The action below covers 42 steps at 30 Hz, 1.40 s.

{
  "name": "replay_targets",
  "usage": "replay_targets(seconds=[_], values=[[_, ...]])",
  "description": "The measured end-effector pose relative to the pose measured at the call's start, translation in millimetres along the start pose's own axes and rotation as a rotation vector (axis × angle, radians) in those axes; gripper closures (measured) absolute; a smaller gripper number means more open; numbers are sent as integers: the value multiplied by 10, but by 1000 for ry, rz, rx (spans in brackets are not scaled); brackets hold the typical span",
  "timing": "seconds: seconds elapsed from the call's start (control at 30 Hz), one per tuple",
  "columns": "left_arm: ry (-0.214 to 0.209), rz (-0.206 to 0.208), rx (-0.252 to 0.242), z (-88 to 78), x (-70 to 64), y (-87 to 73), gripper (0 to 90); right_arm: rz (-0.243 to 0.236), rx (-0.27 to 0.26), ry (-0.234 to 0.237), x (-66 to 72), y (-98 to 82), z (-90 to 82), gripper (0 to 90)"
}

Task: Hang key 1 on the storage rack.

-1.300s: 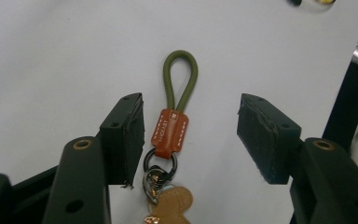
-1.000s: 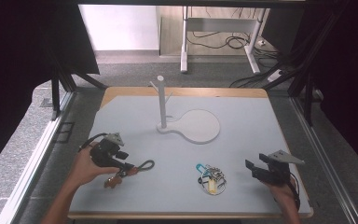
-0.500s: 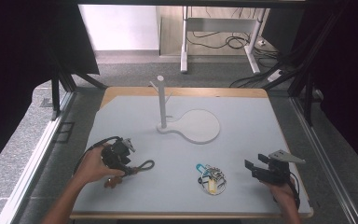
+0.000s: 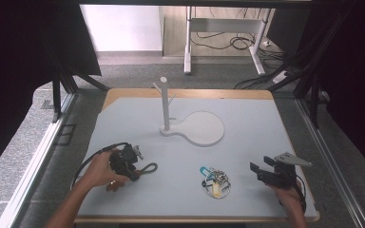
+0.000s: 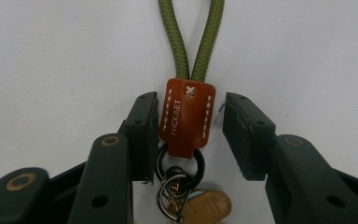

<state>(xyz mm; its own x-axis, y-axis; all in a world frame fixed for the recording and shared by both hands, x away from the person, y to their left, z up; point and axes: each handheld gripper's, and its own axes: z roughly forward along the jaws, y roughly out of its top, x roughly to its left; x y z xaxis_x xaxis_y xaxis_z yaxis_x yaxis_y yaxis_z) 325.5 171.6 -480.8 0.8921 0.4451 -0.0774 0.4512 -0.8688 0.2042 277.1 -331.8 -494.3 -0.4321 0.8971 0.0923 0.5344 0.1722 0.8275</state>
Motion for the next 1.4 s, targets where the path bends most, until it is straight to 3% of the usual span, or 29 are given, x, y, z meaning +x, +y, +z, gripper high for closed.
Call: replay_targets(seconds=[0.2, 0.43, 0.5, 0.67, 0.73, 0.87, 1.0, 1.4], values=[[28, -17, -5, -3, 0, 4, 661, -8, 1, -1, 9, 4, 7, 320], [56, -32, -19, -23, 1, -11, 670, -3, 0, -10, -6, 1, 5, 320], [47, -39, -38, -65, 12, -28, 670, -3, 1, -11, -2, 0, 3, 320], [34, -62, -84, -227, 28, -99, 670, -2, 2, -14, -3, -2, 3, 320], [69, -60, -104, -332, 17, -118, 671, 5, 7, -21, -14, -8, 6, 319], [81, -43, -168, -573, -29, -89, 670, 21, 18, -28, -42, -31, 19, 320], [97, -33, -195, -739, -73, -53, 669, 23, 20, -31, -43, -32, 11, 321], [105, -49, -253, -964, -55, 28, 669, 28, 14, -35, -57, -44, 5, 322]])
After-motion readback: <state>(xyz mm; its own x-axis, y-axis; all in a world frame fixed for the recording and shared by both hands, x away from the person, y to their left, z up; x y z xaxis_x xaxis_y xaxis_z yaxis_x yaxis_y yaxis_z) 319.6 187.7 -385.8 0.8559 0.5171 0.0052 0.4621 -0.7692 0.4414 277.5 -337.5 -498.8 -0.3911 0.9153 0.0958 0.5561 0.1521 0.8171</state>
